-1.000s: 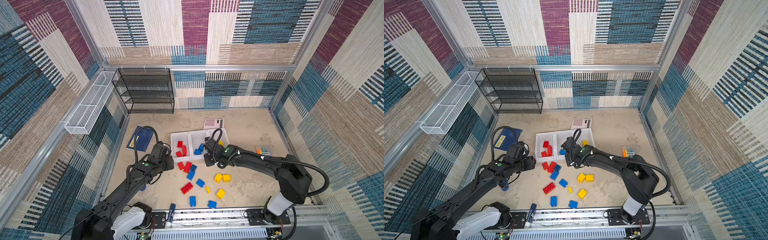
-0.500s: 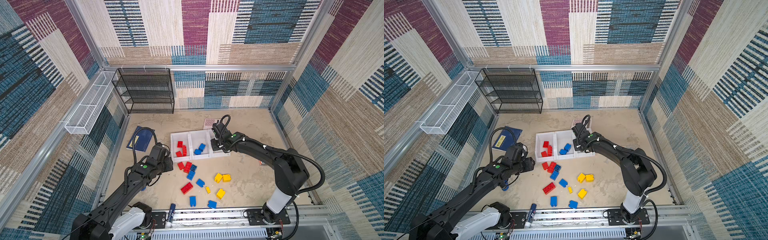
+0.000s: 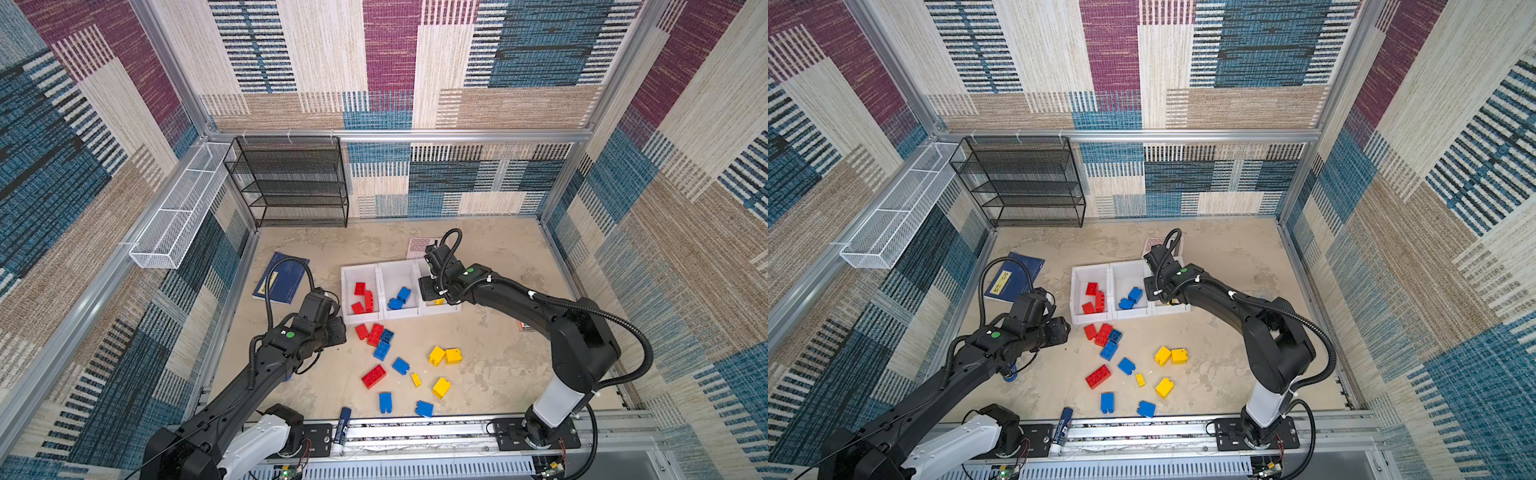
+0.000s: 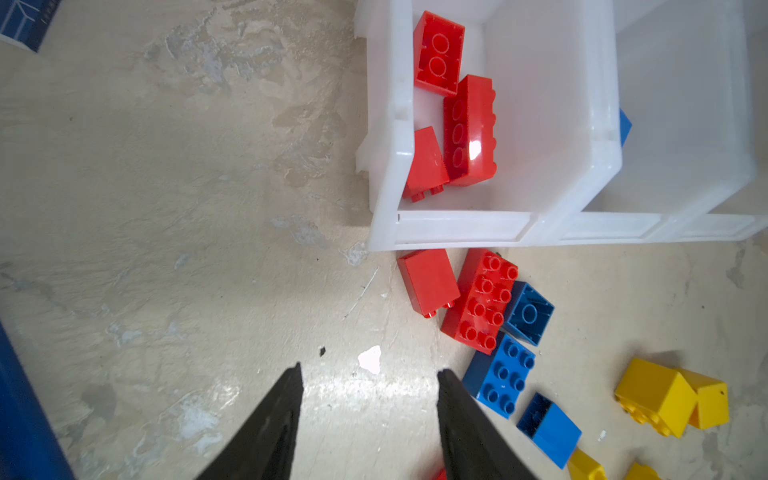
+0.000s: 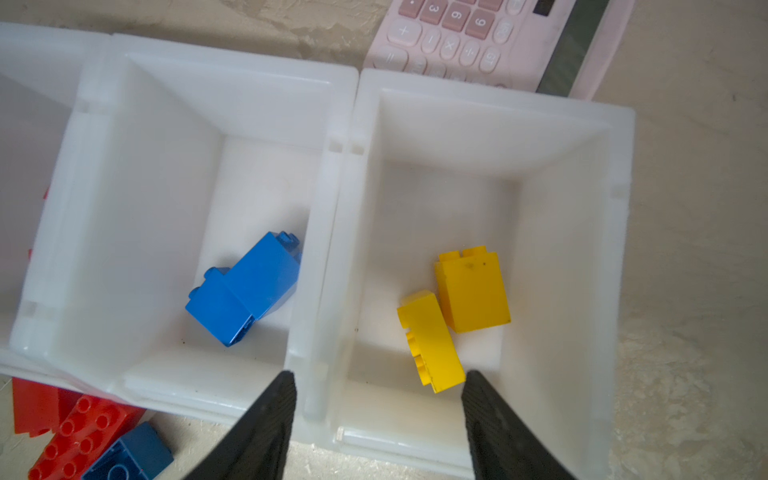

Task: Sort the legos into containers by color
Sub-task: 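Drop the yellow brick from the right gripper into the farthest compartment, then grasp a red brick with the left gripper near the pile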

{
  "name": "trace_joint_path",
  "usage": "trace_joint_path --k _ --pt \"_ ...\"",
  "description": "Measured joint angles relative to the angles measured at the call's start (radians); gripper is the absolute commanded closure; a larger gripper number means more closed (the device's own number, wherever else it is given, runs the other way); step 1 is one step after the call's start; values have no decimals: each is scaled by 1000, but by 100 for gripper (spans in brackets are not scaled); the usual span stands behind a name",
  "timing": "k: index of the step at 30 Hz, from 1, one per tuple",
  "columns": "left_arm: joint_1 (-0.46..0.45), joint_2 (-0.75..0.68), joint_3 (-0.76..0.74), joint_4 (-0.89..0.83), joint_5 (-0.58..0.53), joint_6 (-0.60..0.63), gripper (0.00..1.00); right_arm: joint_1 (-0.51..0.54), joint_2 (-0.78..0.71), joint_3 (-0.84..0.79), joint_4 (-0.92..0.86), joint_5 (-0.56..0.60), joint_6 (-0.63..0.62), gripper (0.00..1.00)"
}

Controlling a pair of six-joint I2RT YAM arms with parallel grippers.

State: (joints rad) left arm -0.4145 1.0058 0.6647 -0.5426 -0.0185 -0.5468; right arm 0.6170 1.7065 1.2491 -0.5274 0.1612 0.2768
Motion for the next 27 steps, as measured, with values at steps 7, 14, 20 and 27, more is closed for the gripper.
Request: trace_joint_path --k 7,14,20,27 --pt "-82 10 0 1 26 31 44 0 -48 -40 7 -21 15 33" --pt "-251 89 0 14 51 90 44 0 -102 -108 13 -32 41 32" --pt "-369 174 14 23 60 136 44 0 -124 -147 16 -47 56 32" --pt "-473 268 40 37 73 174 44 0 -135 -163 19 -53 64 32"
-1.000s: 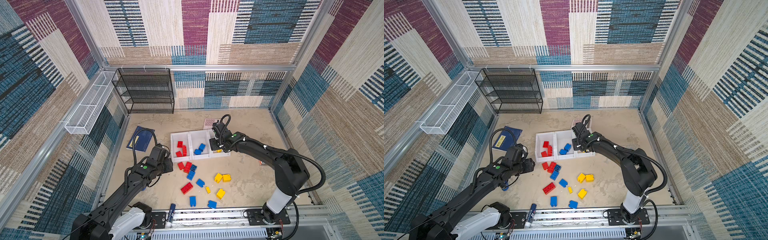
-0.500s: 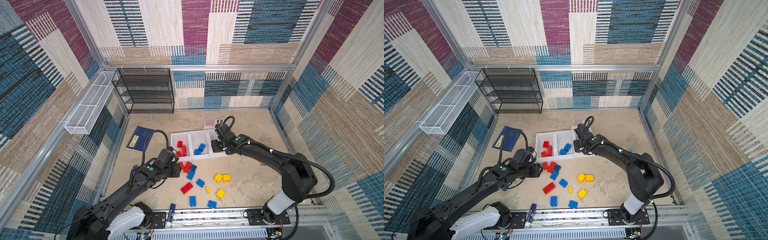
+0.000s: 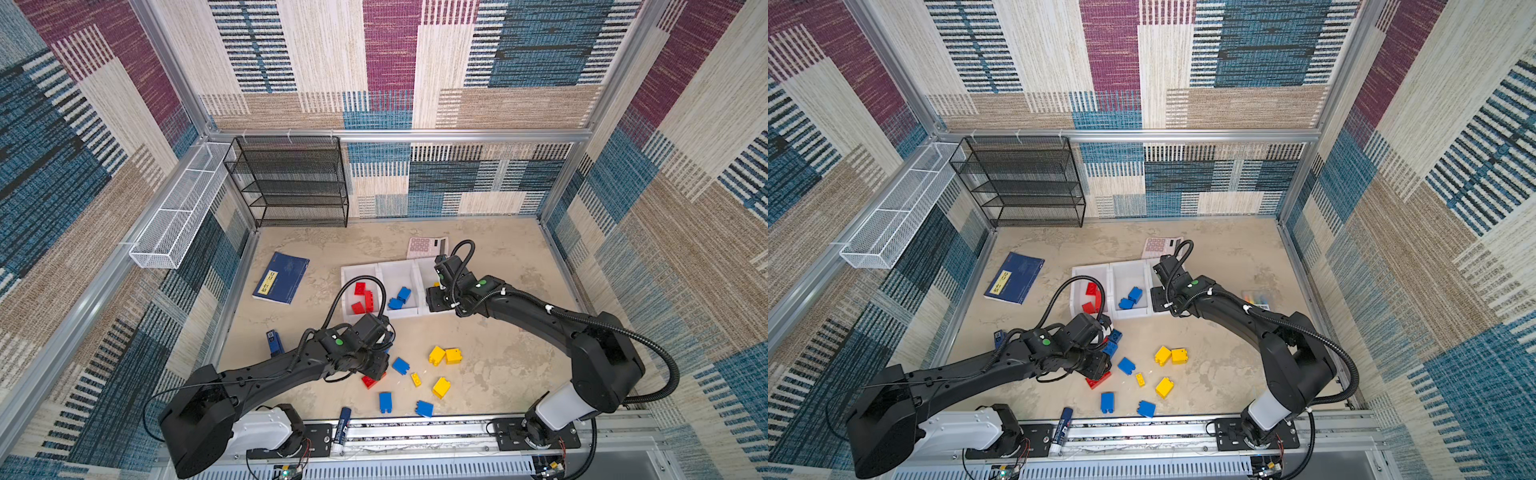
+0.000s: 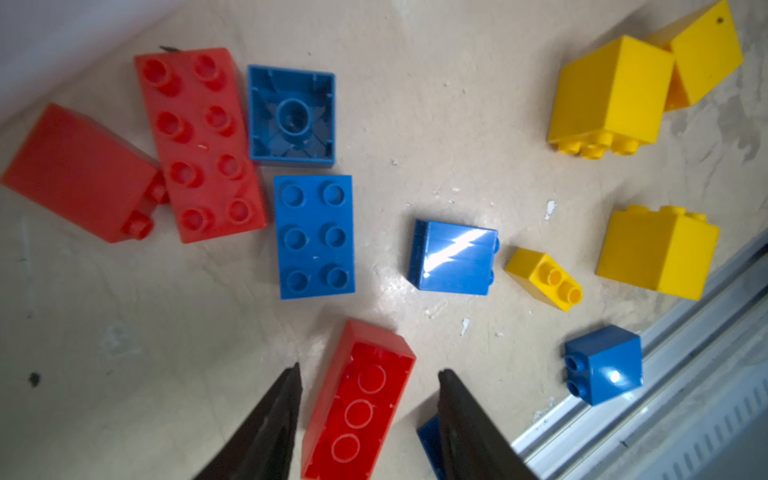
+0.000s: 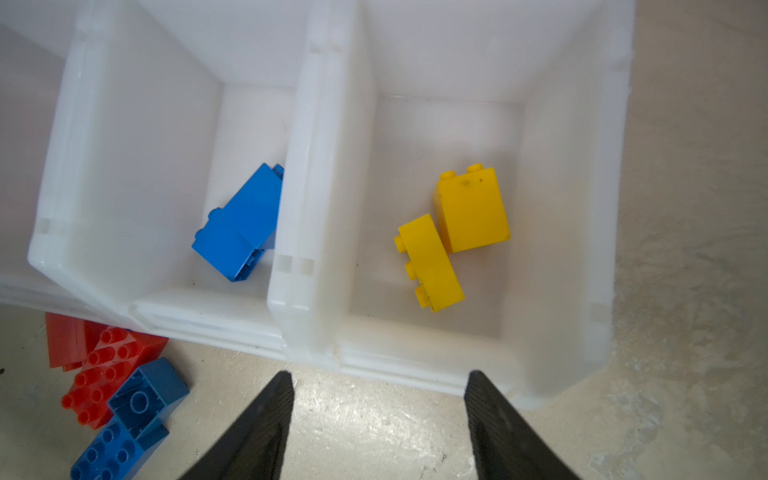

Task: Sort the legos into containers by color
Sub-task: 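Grasp a red brick with the left gripper near the pile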

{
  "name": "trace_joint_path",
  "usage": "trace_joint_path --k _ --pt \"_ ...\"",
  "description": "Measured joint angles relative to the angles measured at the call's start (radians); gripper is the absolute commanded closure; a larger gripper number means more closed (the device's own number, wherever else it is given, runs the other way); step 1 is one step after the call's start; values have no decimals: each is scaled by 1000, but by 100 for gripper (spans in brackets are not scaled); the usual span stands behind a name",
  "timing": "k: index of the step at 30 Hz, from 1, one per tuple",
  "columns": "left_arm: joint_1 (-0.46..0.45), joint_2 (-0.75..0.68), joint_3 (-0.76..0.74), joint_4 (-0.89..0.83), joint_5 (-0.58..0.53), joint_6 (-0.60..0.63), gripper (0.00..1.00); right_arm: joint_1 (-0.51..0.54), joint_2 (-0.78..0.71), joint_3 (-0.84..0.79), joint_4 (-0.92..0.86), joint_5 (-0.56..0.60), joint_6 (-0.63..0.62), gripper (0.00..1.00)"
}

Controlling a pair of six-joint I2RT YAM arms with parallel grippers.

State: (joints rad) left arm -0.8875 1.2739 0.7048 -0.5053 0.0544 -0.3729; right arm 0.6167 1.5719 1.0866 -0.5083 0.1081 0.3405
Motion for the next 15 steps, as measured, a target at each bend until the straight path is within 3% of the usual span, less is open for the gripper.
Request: trace_joint_path --k 15 --pt "-60 109 32 -10 -81 23 44 -1 -32 -43 13 -16 22 32"
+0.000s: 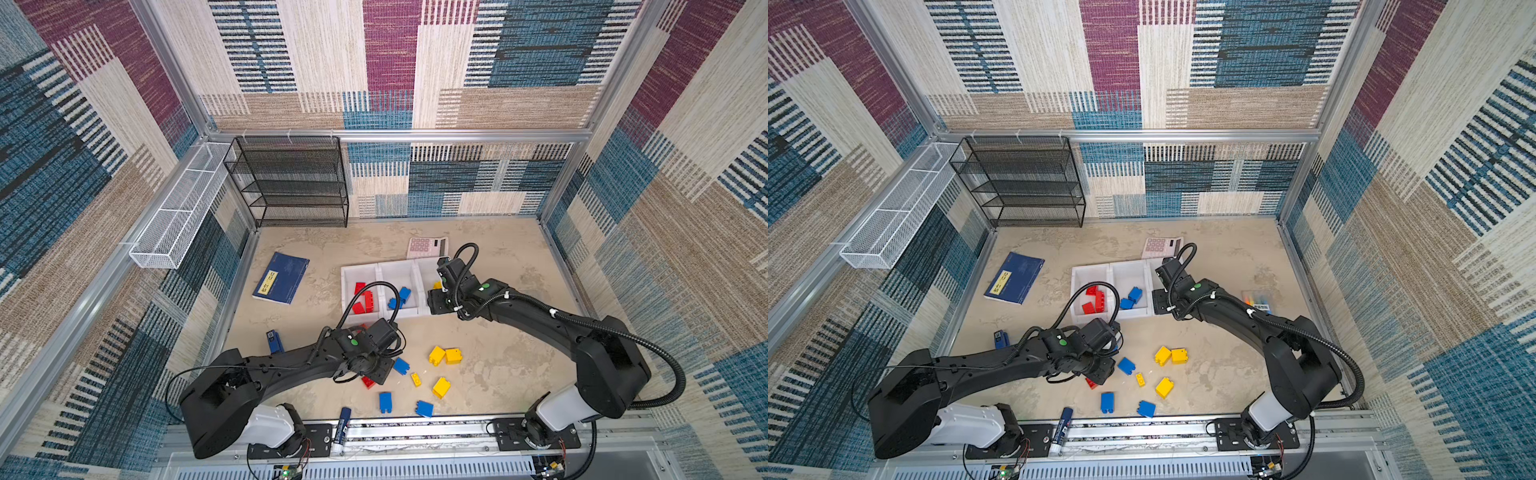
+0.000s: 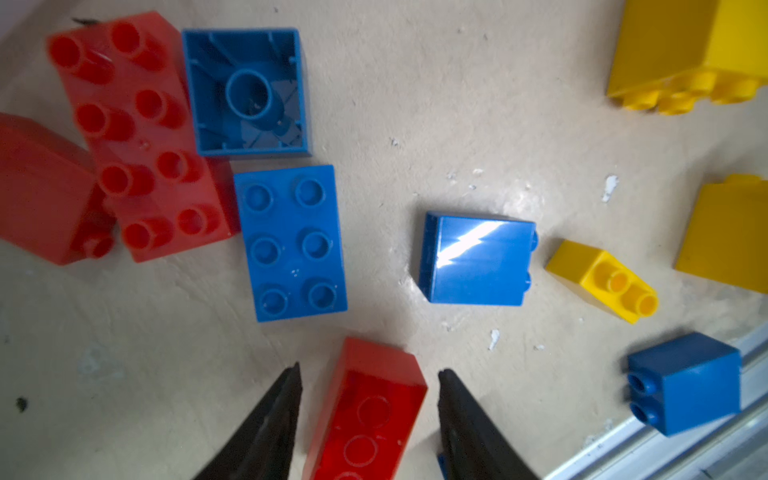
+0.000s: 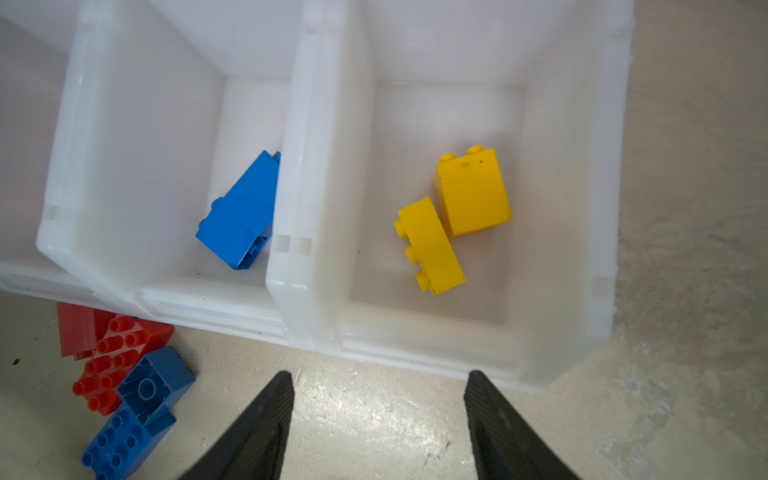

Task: Sort the legos into containers by color
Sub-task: 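Grasp a red brick with the left gripper near the pile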

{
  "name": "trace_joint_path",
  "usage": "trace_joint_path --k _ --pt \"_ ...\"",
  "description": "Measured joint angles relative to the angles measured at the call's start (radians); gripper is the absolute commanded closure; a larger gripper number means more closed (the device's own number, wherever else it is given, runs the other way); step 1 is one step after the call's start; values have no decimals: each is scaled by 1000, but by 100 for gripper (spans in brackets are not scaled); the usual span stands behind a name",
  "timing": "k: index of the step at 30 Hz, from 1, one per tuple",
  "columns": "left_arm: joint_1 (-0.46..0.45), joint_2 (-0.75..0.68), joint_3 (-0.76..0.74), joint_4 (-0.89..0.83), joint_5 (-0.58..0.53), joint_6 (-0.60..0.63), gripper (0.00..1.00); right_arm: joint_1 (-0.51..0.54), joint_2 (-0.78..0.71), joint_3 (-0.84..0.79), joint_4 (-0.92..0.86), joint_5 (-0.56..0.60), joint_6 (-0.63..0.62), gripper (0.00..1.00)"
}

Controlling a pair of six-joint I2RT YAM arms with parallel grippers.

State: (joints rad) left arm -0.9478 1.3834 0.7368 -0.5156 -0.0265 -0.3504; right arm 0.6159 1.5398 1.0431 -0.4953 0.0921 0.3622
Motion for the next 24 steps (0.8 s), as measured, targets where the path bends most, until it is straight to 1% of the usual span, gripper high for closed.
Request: trace_joint_path --k 7,10,17,22,24 --pt "-18 29 3 -5 -3 6 49 0 -13 -23 6 -5 7 32" --pt "-21 39 4 -5 -10 6 54 0 -19 -35 10 -5 14 32" --pt "-23 73 22 -6 -20 7 70 0 -28 -48 12 -5 19 32" --pt "-23 80 48 -30 -24 12 74 0 -31 -48 12 -5 23 32" --pt "-21 68 81 -55 -34 18 74 0 -35 -48 11 -5 23 32"
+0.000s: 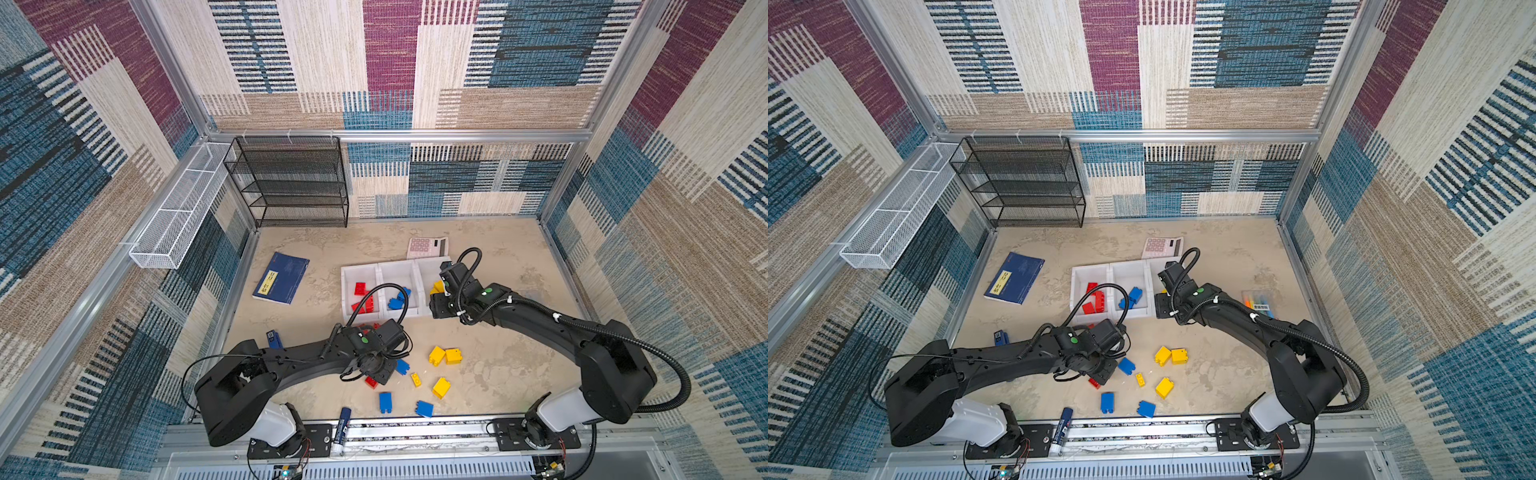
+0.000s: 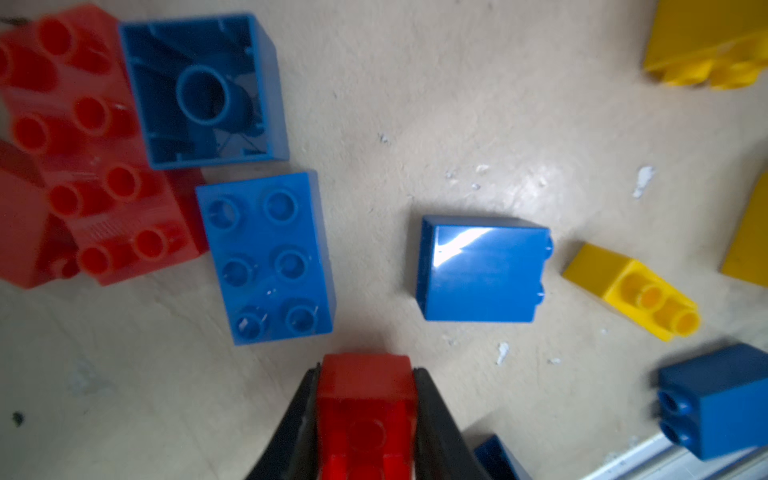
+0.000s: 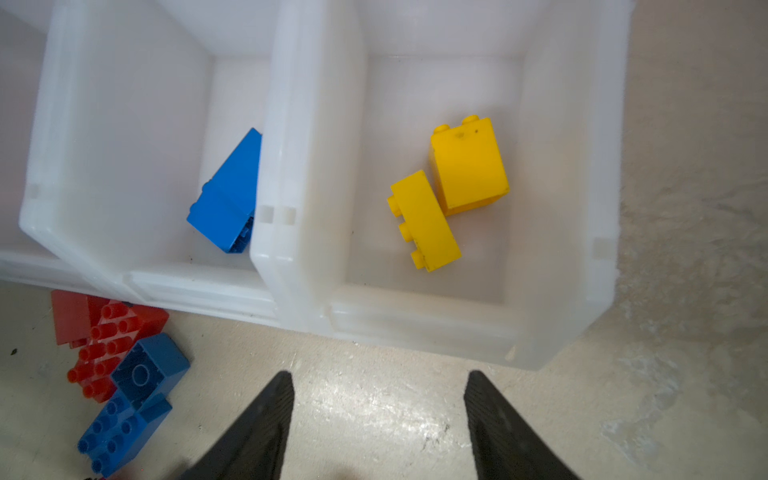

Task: Sort the legos into containers by color
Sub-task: 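Grasp a red brick with the left gripper near the pile, then carry the red brick with the left gripper into the nearest compartment and release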

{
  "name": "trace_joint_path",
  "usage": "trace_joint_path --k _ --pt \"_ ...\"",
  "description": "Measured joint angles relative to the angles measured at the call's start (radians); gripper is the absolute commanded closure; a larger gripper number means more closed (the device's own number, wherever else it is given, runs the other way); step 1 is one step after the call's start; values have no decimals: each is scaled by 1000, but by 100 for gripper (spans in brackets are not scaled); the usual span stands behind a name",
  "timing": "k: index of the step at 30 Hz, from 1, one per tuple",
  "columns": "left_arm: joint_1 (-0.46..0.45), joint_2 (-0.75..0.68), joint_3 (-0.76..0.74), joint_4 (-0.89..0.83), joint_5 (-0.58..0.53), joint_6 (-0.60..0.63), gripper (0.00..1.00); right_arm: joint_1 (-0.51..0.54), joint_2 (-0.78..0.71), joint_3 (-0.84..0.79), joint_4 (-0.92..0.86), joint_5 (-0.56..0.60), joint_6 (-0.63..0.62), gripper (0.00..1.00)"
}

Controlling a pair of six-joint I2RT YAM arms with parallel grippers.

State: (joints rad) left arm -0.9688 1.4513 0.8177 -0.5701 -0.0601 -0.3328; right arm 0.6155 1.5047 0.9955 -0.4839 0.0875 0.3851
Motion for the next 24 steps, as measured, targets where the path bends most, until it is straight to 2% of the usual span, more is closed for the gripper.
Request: trace_joint_path --k 3,6,10,13,17,24 --pt "18 -38 65 -33 -20 23 74 -1 -5 3 -1 2 0 32" --pt "81 -90 113 -40 -25 38 74 0 -10 8 -3 2 0 32" --pt "226 -157 141 -34 -19 65 73 0 -20 10 -4 3 0 32" --pt "346 -155 168 -9 -10 79 73 0 -27 10 -7 3 0 33" --pt "474 -77 224 40 11 86 73 0 -40 6 -9 3 4 33" --pt "571 142 343 79 40 87 71 0 -79 -16 -24 7 18 33"
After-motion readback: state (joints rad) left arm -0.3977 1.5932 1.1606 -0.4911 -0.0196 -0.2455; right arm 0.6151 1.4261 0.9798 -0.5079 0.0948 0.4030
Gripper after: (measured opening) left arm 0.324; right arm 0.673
